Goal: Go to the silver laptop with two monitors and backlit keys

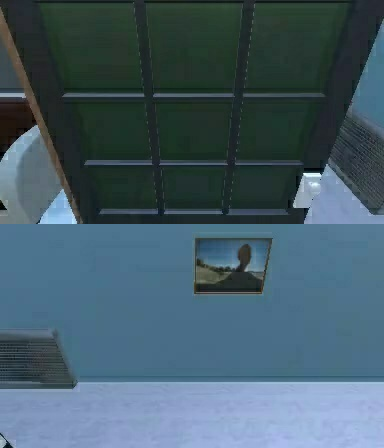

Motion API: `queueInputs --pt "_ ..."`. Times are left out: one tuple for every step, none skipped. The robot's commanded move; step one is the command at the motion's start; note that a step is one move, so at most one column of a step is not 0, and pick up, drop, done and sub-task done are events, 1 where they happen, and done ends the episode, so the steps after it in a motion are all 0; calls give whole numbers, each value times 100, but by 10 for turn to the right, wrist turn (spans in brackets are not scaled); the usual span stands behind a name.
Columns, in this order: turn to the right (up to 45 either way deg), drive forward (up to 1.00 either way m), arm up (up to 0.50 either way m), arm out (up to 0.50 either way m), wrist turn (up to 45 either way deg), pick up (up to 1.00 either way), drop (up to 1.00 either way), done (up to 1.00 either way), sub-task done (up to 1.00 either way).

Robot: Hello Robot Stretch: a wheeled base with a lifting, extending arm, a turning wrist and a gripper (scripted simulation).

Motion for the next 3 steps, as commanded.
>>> queueInputs --pt "450 0 0 0 0 0 0 0 0" --pt "450 0 0 0 0 0 0 0 0" --pt "330 0 0 0 0 0 0 0 0"
